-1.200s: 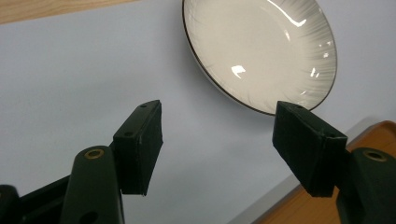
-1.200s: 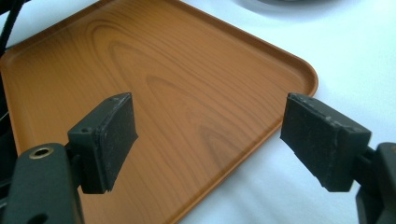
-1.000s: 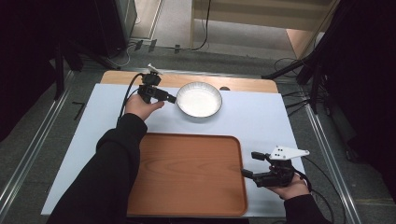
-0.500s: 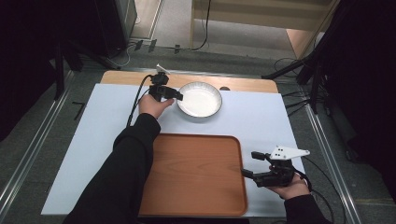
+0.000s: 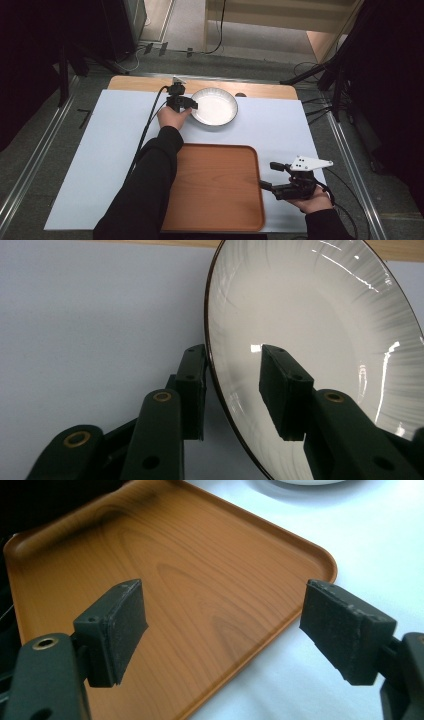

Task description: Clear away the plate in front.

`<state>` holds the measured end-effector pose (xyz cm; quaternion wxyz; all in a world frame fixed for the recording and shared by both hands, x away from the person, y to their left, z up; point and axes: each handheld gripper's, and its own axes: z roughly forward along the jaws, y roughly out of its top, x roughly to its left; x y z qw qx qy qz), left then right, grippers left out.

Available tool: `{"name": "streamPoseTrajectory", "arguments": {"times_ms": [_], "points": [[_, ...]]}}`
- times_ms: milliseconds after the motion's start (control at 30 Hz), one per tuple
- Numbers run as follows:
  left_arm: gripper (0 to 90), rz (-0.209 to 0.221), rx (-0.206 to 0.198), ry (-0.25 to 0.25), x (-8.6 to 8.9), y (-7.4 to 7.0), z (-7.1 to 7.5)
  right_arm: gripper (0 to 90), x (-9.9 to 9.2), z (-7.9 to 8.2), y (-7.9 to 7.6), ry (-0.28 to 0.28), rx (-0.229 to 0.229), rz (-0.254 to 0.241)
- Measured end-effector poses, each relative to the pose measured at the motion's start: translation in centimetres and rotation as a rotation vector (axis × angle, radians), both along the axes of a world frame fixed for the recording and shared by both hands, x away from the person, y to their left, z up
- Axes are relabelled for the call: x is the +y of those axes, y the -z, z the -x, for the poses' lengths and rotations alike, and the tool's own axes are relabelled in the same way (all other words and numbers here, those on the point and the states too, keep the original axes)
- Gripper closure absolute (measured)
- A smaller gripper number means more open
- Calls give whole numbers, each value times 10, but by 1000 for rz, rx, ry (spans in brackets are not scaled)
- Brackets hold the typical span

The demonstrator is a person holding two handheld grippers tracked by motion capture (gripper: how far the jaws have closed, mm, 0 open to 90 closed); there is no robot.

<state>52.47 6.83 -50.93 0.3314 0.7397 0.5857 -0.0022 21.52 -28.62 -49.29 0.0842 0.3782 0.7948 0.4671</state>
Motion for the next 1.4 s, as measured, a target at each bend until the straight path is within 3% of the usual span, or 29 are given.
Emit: {"name": "streamPoseTrajectory", "arguments": {"times_ms": [67,167,300,467,500,700,767,933,1100,1300,1400], "points": [[661,0,-6,-13,-3,3,0,190,0,0,0,-1,-3,0],[697,81,0,-80,2,9,1,190,0,0,0,0,-1,-2],[740,89,-8,-99,2,10,2,190,0,-1,0,-7,-4,1],[812,151,38,-120,10,10,-1,190,1,-1,0,-10,-1,3],[826,196,54,-137,13,9,-2,190,1,-1,0,-11,-1,5],[857,223,37,-143,12,0,-1,190,1,-1,0,-12,-4,6],[854,248,59,-151,14,0,-2,190,0,0,0,-9,-2,5],[840,296,91,-137,22,-3,-3,191,0,0,0,-6,-6,6],[842,328,95,-106,28,-12,-1,190,-1,0,0,-2,-3,7],[840,320,121,-48,34,-27,7,190,-1,-1,0,-1,-1,3],[838,354,128,-49,43,-29,15,190,-1,-2,0,2,-1,3]]}}
